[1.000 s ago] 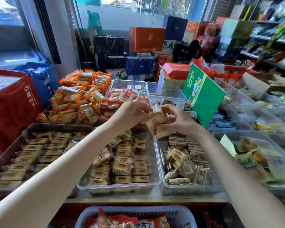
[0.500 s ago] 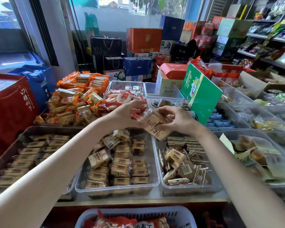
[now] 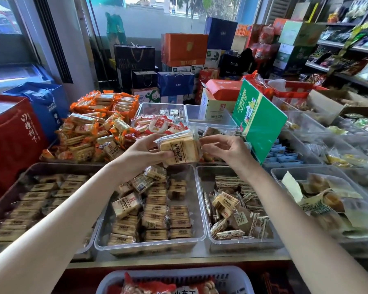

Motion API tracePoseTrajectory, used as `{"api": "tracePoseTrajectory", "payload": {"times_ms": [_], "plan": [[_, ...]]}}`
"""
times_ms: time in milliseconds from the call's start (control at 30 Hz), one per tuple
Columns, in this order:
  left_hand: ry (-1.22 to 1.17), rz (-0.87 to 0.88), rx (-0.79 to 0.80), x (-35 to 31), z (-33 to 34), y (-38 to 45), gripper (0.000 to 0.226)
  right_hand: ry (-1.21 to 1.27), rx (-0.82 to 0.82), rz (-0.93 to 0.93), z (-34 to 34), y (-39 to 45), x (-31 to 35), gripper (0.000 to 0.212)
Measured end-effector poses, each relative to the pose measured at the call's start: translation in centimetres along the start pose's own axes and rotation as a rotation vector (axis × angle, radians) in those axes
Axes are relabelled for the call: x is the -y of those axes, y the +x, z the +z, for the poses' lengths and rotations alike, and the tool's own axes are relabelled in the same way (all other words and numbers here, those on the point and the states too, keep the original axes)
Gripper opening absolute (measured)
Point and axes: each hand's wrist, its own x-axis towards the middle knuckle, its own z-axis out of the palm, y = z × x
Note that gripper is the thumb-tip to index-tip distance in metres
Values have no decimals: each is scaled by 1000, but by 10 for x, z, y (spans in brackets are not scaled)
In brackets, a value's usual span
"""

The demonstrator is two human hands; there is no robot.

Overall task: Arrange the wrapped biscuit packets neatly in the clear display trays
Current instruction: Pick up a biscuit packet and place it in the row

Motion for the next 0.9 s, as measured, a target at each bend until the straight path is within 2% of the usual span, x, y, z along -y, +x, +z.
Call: {"api": "tracePoseTrajectory", "payload": {"times_ms": [233, 333, 467, 567, 633, 700, 833, 900], "plan": [[-33, 12, -35, 5, 0, 1, 99, -311, -177, -82, 12, 13, -2, 12], [-33, 13, -28, 7, 1, 3, 100, -266, -255, -26, 15, 17, -5, 10], [-52, 5, -21, 5, 3, 3, 94, -151, -227, 71, 21, 15, -1, 6], [-69, 6, -34, 7, 0, 3, 94, -157, -180, 80, 20, 14, 2, 14], [-77, 5, -39, 8, -2, 3, 95, -221, -173, 78, 19, 14, 3, 9], [-101, -8, -34, 9, -5, 2, 94, -124, -174, 113, 17, 14, 3, 11], [-188, -42, -17, 8, -9, 2, 90, 258, -122, 187, 18, 11, 8, 18], [-197, -45, -13, 7, -9, 3, 87, 292, -121, 197, 18, 11, 7, 17]]}}
